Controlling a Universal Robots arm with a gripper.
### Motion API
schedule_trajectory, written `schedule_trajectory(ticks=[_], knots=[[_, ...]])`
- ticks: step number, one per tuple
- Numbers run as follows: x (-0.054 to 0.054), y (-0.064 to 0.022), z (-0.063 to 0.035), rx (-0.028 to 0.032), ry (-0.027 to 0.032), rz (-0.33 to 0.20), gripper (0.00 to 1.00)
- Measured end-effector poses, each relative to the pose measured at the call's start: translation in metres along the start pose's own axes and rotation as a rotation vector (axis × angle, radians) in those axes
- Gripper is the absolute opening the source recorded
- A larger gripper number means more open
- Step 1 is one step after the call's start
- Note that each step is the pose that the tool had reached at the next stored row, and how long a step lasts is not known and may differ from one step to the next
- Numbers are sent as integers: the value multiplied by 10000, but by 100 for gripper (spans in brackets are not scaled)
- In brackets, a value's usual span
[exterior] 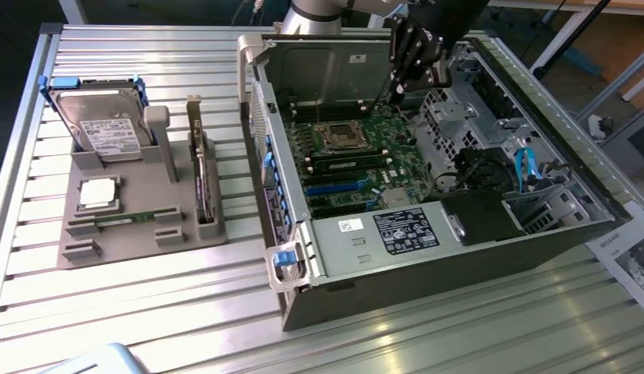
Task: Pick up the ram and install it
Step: 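Press down the ram until it locks into place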
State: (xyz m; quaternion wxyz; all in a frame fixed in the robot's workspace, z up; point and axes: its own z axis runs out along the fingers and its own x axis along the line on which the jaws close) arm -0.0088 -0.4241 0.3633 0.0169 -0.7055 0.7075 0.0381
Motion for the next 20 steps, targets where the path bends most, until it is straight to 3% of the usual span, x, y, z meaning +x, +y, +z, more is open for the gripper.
schedule_trajectory(ticks=[8,17,20], knots=[[0,-3,0,0,0,-2,10],[-1,-329,-5,-1,0,1,10],[-1,-335,-5,0,0,1,10]])
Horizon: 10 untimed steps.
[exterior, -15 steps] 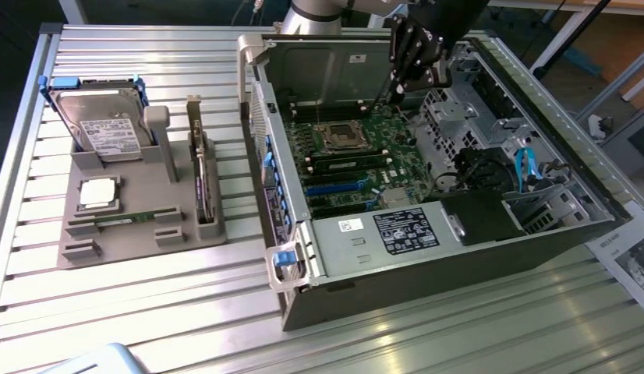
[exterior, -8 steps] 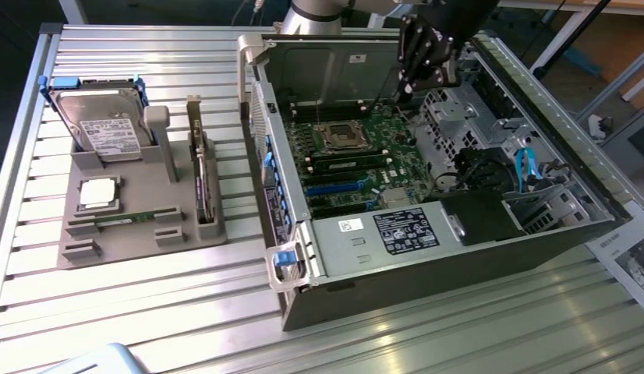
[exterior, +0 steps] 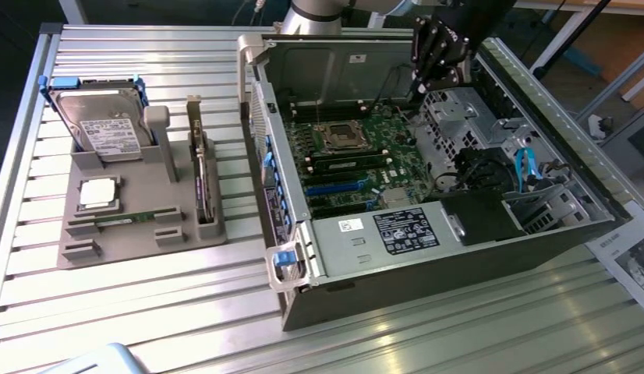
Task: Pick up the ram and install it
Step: 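Press down the ram until it locks into place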
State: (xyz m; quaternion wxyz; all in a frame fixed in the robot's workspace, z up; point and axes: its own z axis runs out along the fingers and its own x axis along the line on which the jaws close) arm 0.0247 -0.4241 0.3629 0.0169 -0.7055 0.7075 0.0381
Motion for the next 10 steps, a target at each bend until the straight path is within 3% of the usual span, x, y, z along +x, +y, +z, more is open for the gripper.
schedule_trajectory(ticks=[3,8,10], knots=[[1,-1,11,0,-1,-1,10],[12,-21,152,-1,1,-5,10],[20,-39,258,-1,1,-4,10]])
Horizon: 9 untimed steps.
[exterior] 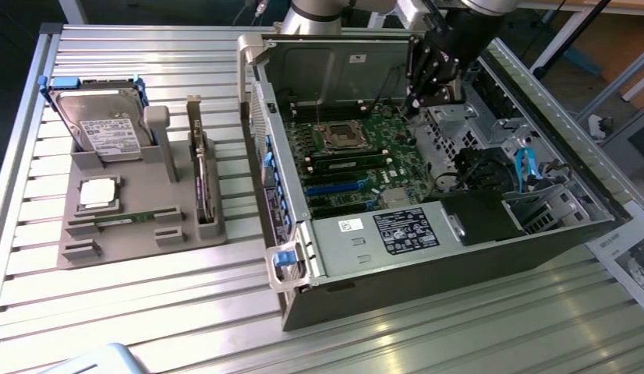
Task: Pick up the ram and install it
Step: 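Press down the ram until it locks into place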
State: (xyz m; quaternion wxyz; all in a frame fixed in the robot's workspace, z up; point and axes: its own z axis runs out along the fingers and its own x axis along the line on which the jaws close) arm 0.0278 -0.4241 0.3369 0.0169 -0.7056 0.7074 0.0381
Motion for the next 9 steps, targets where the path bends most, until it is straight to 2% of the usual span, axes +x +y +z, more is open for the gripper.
schedule_trajectory(ticks=[9], knots=[[24,-18,305,0,0,-6,10]])
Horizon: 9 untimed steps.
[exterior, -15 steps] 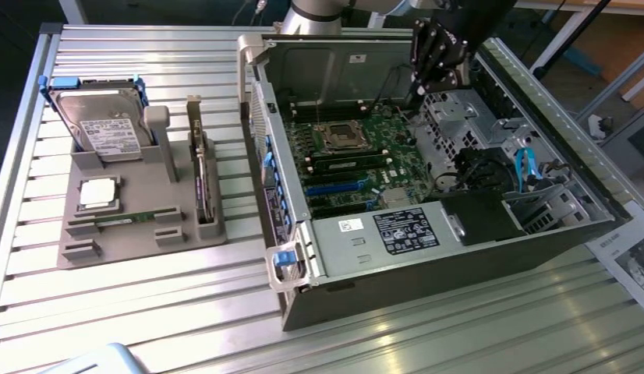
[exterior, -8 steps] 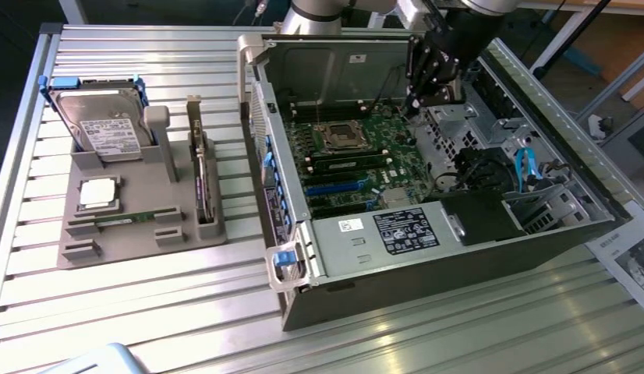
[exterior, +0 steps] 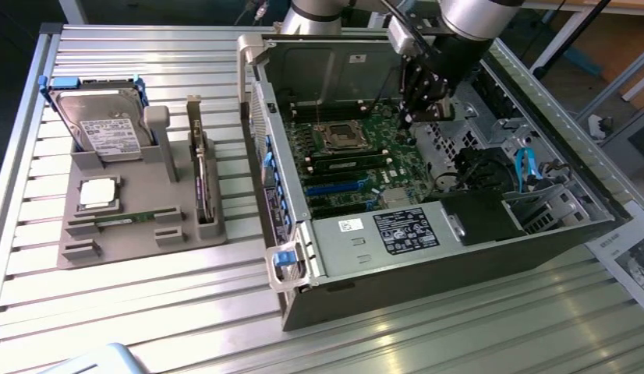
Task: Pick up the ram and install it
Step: 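Press down the ram until it locks into place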
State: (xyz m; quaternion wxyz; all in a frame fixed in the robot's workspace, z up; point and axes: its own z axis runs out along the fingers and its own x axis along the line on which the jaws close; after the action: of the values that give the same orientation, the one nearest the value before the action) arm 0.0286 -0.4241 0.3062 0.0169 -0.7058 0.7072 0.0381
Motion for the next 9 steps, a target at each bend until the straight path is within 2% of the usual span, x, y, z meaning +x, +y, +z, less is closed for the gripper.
schedule_trajectory(ticks=[9], knots=[[17,-17,219,0,1,-3,10]])
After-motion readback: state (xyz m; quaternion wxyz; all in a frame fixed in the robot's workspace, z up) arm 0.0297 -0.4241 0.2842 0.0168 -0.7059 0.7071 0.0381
